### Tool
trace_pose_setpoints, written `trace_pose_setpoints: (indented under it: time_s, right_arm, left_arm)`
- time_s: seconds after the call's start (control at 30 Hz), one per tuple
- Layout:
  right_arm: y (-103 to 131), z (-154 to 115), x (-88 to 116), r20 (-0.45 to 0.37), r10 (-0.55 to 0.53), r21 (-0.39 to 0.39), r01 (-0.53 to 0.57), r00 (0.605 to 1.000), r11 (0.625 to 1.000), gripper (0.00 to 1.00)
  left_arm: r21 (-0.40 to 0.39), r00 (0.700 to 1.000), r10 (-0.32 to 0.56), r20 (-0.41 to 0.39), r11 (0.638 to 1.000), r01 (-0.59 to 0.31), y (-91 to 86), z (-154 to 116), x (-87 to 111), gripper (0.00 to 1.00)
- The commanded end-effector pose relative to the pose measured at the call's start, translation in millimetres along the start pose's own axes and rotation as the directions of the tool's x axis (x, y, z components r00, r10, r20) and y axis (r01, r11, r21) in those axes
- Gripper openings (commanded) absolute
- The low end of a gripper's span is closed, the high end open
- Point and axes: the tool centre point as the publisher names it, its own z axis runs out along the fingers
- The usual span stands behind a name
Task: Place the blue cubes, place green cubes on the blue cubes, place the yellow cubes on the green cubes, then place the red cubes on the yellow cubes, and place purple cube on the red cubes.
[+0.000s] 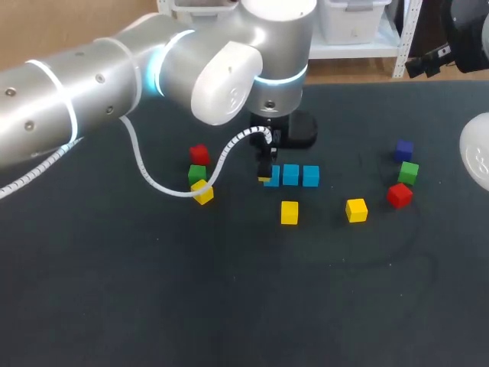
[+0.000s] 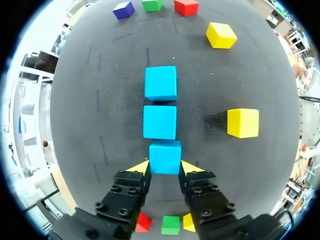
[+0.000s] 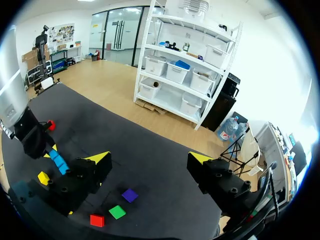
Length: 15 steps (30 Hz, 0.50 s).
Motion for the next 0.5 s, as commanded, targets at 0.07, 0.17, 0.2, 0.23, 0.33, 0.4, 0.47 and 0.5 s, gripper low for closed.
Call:
trace_pose_setpoints:
  time_s: [0.07, 0.17, 0.2, 0.23, 0.33, 0.4, 0.47, 0.5]
  right_arm:
    - [0.5, -1.3, 0.3, 0.0, 0.0, 0.003, 0.0, 1.0, 1.0, 1.0]
    - [0.5, -1.3, 0.3, 0.0, 0.0, 0.003, 0.0, 1.0, 1.0, 1.0]
    - [0.5, -1.3, 0.3, 0.0, 0.0, 0.003, 0.0, 1.0, 1.0, 1.0]
    - [0.5, -1.3, 0.3, 0.0, 0.0, 0.003, 0.0, 1.0, 1.0, 1.0]
    - [0.5, -1.3, 0.3, 0.0, 0.0, 0.003, 0.0, 1.0, 1.0, 1.0]
    - [0.5, -1.3, 0.3, 0.0, 0.0, 0.003, 0.0, 1.0, 1.0, 1.0]
    - [0.5, -1.3, 0.3, 0.0, 0.0, 0.003, 0.0, 1.0, 1.0, 1.0]
    - [0.5, -1.3, 0.3, 0.0, 0.0, 0.003, 0.0, 1.0, 1.0, 1.0]
  left_arm:
    - [0.001, 1.0, -0.005, -0.003, 1.0, 0.005, 2.9, 2.4, -1.0, 0.19]
    - [0.003, 1.0, -0.007, -0.002, 1.0, 0.007, 3.2, 2.7, -1.2, 0.21]
    - [0.004, 1.0, -0.007, -0.001, 1.0, 0.007, 3.2, 2.7, -1.2, 0.21]
    - [0.004, 1.0, -0.008, -0.001, 1.0, 0.008, 3.2, 2.7, -1.2, 0.22]
    - [0.009, 1.0, -0.009, 0.0, 1.0, 0.009, 2.8, 2.5, -1.4, 0.33]
    - [0.012, 1.0, -0.013, 0.002, 1.0, 0.013, 2.3, 2.1, -1.3, 0.37]
    - [0.015, 1.0, -0.02, 0.004, 1.0, 0.02, 2.0, 1.8, -1.1, 0.37]
    - [0.016, 1.0, -0.022, 0.004, 1.0, 0.022, 2.0, 1.8, -1.1, 0.36]
